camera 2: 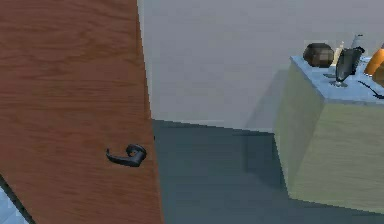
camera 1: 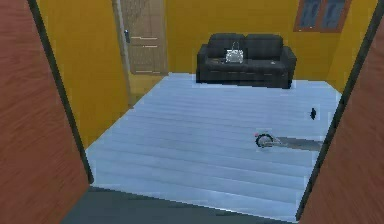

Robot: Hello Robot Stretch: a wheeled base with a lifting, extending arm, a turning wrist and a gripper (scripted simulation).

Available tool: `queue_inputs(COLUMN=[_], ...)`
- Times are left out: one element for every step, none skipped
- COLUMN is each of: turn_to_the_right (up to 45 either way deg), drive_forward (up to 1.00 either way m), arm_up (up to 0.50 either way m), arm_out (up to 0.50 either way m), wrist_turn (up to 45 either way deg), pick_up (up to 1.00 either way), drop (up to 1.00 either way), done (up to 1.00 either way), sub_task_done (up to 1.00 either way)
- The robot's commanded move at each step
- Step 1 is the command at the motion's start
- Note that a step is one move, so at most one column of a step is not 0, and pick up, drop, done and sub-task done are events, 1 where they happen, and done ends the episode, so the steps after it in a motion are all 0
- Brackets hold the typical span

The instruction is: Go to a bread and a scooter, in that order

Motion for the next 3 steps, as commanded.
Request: queue_inputs(turn_to_the_right=[3.0, 0.0, 12.0], drive_forward=[0.0, 1.0, 0.0], arm_up=[0.0, 0.0, 0.0], arm_out=[0.0, 0.0, 0.0], wrist_turn=[0.0, 0.0, 0.0], pick_up=[0.0, 0.0, 0.0], drop=[0.0, 0.0, 0.0], done=[0.0, 0.0, 0.0], sub_task_done=[0.0, 0.0, 0.0])
